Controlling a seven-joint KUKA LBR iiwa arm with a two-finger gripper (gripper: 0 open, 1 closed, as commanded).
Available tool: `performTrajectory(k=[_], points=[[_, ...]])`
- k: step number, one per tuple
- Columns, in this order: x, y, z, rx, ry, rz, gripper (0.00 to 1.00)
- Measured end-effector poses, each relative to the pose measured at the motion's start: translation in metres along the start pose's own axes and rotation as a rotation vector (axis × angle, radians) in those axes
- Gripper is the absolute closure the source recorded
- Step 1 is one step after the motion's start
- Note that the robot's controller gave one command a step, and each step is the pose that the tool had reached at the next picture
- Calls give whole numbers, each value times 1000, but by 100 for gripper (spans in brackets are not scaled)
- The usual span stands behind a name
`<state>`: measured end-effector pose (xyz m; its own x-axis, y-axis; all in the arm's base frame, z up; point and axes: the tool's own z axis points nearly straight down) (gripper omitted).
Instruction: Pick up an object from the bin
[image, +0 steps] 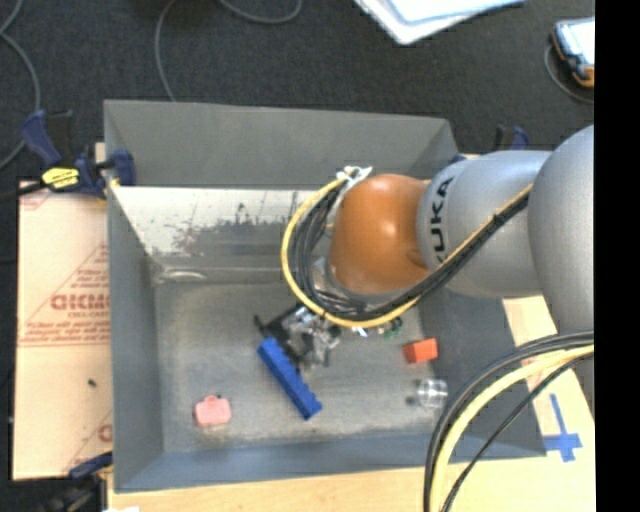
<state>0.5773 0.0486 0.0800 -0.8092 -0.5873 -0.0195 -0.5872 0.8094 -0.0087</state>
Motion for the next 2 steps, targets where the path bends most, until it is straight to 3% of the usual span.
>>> performTrajectory(k=[1,2], points=[[-9,-5,-16,-2,5,9,0],[-9,-5,-16,-2,5,10,0]])
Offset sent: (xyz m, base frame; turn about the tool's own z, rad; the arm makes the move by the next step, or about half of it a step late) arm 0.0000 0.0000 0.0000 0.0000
